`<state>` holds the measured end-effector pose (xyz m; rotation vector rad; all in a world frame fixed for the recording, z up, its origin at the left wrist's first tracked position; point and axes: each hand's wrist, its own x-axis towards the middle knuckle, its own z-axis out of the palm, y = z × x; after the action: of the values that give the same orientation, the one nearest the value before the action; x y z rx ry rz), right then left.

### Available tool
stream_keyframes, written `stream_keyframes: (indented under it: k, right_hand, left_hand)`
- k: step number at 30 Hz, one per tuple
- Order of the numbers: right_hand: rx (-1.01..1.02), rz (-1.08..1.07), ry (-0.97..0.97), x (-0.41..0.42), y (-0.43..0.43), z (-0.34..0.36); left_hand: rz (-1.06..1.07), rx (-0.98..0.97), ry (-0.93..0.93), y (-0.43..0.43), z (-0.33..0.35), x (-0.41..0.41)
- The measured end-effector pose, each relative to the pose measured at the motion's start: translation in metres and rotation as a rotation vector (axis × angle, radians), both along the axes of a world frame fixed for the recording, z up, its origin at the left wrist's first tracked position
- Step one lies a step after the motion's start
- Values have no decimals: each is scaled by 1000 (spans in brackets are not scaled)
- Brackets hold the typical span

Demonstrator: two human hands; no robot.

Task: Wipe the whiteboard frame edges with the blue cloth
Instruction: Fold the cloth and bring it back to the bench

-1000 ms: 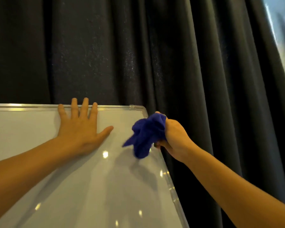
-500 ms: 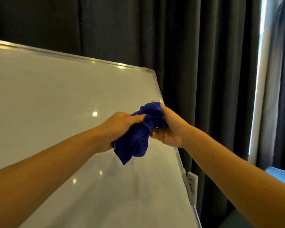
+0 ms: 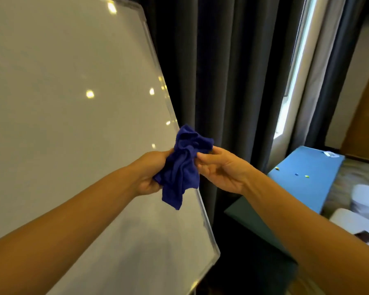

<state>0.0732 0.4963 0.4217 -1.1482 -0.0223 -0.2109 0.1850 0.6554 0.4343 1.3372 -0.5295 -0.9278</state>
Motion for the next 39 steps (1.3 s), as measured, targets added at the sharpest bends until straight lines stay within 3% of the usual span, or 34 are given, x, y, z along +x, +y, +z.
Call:
stream_keyframes:
  k: [2, 10, 12, 16, 25, 29, 32, 39]
  right_hand:
    - [-16, -91, 62, -29, -36, -20]
    - [80, -425, 423, -155, -177, -119]
    - [100, -454, 488, -183, -207, -147]
    - [235, -483, 650, -227, -272, -201]
    - [393, -470, 883, -215, -404, -316]
    - [242, -401, 911, -198, -465, -351]
    - [123, -372, 1011, -179, -513, -368]
    - [-90, -209, 1121, -127, -584, -403]
  left_hand:
    - [-80, -36, 118, -45, -24, -27]
    - [-186, 3, 157, -216, -133, -161]
    - [-124, 44, 141, -254, -167, -194]
    - [60, 169, 302, -315, -234, -232]
    - [245, 258, 574, -450, -367, -217]
    - [171, 227, 745, -496, -417, -207]
    - [178, 241, 752, -524, -435, -195]
    - [489, 226, 873, -571, -454, -176]
